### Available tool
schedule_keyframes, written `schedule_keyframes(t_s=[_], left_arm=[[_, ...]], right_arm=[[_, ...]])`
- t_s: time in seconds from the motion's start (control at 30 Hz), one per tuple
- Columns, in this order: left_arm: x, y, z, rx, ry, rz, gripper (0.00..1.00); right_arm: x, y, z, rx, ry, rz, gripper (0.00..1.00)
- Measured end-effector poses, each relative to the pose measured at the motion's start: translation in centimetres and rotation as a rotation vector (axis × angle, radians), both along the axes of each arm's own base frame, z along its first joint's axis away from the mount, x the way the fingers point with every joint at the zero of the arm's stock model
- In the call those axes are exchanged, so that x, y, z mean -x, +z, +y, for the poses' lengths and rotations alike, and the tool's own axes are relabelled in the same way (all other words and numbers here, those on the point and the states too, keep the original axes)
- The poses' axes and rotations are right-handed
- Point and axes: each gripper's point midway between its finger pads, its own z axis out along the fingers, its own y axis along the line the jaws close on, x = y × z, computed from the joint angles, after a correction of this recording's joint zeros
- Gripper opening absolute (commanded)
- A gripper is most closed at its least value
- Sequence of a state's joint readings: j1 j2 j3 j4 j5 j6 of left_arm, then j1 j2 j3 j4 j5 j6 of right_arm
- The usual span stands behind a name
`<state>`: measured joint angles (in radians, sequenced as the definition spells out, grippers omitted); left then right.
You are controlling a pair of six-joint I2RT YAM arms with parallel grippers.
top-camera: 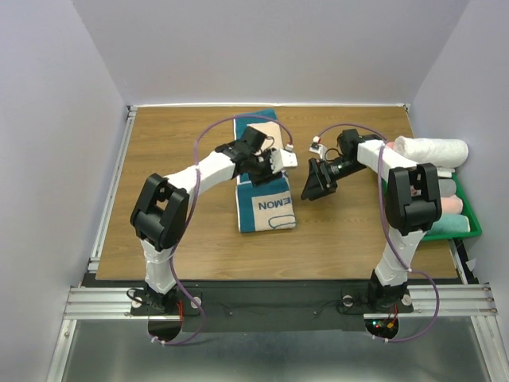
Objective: Roll the towels
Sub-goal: Fold the towel
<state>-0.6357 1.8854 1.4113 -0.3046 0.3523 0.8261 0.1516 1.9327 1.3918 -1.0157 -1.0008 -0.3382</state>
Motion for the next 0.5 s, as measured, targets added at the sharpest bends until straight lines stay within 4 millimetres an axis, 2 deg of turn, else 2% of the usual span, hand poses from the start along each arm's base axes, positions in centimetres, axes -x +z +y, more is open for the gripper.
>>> schedule_keyframes(t_s=[0.07,0.13,0.17,0.23,0.27,0.3,0.37,0.4,0.5], left_arm=[[-0.7,1.7,0.2,0.06,0.042,0.016,0.58],[-1.1,4.2,1.2,0.147,0.104,0.049,0.54],[-1.4,6.4,2.3,0.219,0.15,0.066,0.49],[-1.3,9.5,3.5,0.329,0.197,0.099,0.4],[-1.1,10.7,3.8,0.389,0.216,0.132,0.33],[-1.0,11.5,4.2,0.426,0.227,0.147,0.32],[0.0,12.0,3.9,0.508,0.228,0.245,0.31],[0.5,11.5,3.6,0.53,0.227,0.291,0.31],[2.4,7.9,2.6,0.563,0.249,0.498,0.31]], right_arm=[[-0.4,1.2,0.5,-0.036,-0.027,-0.004,0.8],[-0.9,2.3,1.1,-0.063,-0.044,-0.021,0.78],[-1.2,3.1,1.5,-0.082,-0.054,-0.042,0.77],[-1.4,4.6,2.5,-0.12,-0.059,-0.079,0.73],[-1.2,5.1,3.2,-0.135,-0.054,-0.084,0.69],[-0.8,5.4,3.9,-0.145,-0.041,-0.089,0.68],[0.3,5.3,5.8,-0.164,-0.002,-0.089,0.66],[0.9,5.0,6.6,-0.168,0.016,-0.079,0.63],[3.1,3.5,8.4,-0.163,0.067,-0.031,0.56]])
